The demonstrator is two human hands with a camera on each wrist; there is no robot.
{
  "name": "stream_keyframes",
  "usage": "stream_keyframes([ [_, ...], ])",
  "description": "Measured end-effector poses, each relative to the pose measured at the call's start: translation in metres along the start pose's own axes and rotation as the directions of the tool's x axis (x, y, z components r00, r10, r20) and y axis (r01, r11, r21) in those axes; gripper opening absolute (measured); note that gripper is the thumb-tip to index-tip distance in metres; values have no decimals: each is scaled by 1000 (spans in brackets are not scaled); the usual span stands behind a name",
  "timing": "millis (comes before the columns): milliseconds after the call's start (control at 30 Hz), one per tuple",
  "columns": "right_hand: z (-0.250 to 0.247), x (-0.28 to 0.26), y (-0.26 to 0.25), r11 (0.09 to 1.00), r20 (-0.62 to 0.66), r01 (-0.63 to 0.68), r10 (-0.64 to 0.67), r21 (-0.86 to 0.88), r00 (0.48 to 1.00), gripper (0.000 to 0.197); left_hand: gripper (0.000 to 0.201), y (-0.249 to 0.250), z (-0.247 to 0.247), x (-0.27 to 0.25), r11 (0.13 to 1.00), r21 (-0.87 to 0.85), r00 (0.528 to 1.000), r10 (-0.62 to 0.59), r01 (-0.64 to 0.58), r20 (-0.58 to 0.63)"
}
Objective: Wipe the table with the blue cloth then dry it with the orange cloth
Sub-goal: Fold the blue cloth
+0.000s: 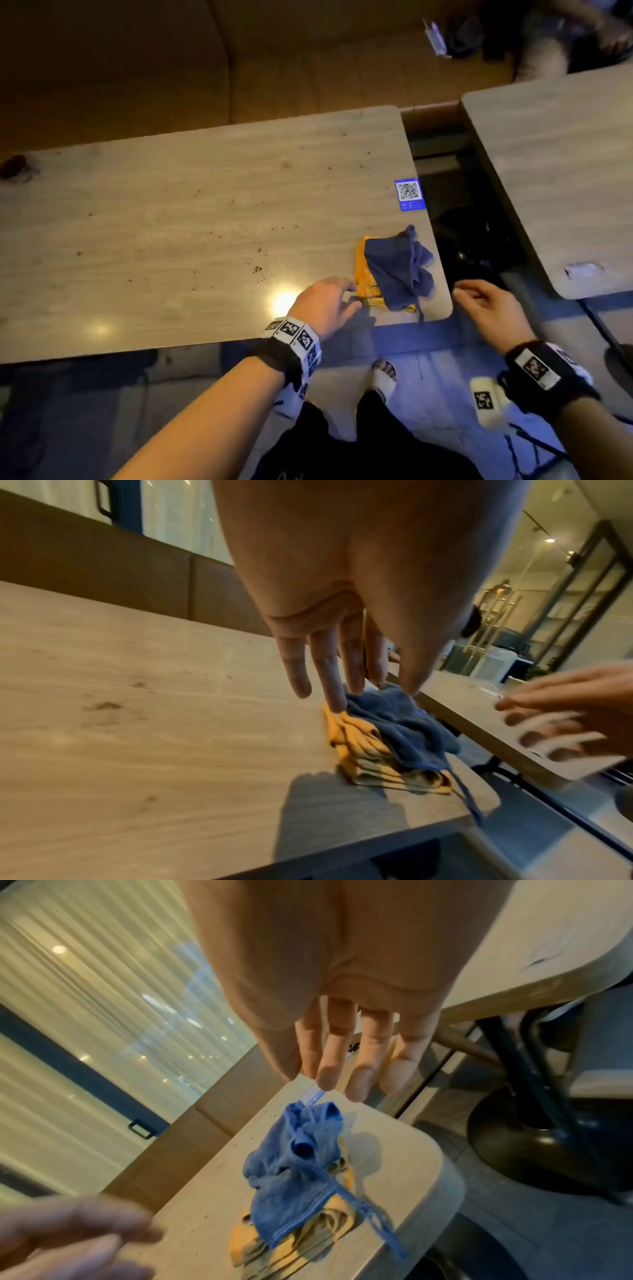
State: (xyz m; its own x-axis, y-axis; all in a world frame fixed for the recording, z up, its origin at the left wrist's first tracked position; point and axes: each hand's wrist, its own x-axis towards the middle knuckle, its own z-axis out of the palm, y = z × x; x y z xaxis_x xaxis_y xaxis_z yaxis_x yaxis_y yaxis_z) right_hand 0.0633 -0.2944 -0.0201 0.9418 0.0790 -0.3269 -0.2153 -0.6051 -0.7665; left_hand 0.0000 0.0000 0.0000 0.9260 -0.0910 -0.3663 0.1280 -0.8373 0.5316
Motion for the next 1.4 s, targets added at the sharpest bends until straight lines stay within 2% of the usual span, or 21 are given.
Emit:
stream_keyframes([
  [133, 30, 19, -5, 999, 81, 33, -32, -8, 996, 26, 29, 35, 25, 38, 1000, -3, 1000, -16, 16, 5],
  [300, 62, 39, -3, 950, 136, 111, -74, -292, 988, 47, 59, 55, 41, 77, 996, 83, 991, -29, 18, 131],
  [367, 69, 44, 0, 925, 145, 101, -50, -367, 988, 34, 67, 59, 43, 86, 992, 123, 978, -56, 31, 203],
  [433, 70, 50, 1, 924, 128, 103, -59, -370, 990, 18, 71, 59, 42, 91, 994, 90, 975, -79, 61, 209],
  [533, 64, 53, -4, 948, 133, 135, -100, -287, 986, 9, 74, 57, 36, 90, 992, -4, 982, -123, 125, 145],
  [600, 54, 51, -12, 975, 137, 146, -124, -165, 983, 7, 82, 56, 30, 89, 989, -30, 984, -143, 147, 104],
  [700, 35, 46, -42, 976, 123, 216, -220, 39, 968, 11, 88, 56, 19, 87, 986, -123, 993, -112, 114, 25],
  [900, -7, 40, -128, 883, 68, 383, -415, 273, 907, 5, 61, 57, -16, 79, 953, -301, 985, -19, -34, -170],
  [1000, -15, 33, -176, 828, 65, 418, -473, 373, 879, 6, 52, 48, -38, 61, 873, -482, 982, -16, -78, -189],
  [1133, 7, 17, -230, 797, 169, 449, -548, 404, 819, 15, 53, 17, -59, 18, 673, -729, 969, -77, -123, -234],
  [1200, 26, 5, -253, 791, 217, 448, -565, 417, 796, 12, 47, -8, -71, -8, 579, -807, 967, -118, -120, -228],
  [1300, 68, -15, -285, 787, 264, 444, -578, 428, 772, 8, 15, -49, -96, -55, 443, -889, 963, -169, -115, -209],
  [1367, 104, -28, -308, 789, 275, 439, -578, 430, 769, 7, 14, -77, -116, -90, 365, -923, 959, -197, -124, -206],
  [1400, 124, -36, -320, 794, 283, 432, -572, 429, 770, 6, 19, -93, -126, -106, 361, -922, 950, -215, -139, -227],
])
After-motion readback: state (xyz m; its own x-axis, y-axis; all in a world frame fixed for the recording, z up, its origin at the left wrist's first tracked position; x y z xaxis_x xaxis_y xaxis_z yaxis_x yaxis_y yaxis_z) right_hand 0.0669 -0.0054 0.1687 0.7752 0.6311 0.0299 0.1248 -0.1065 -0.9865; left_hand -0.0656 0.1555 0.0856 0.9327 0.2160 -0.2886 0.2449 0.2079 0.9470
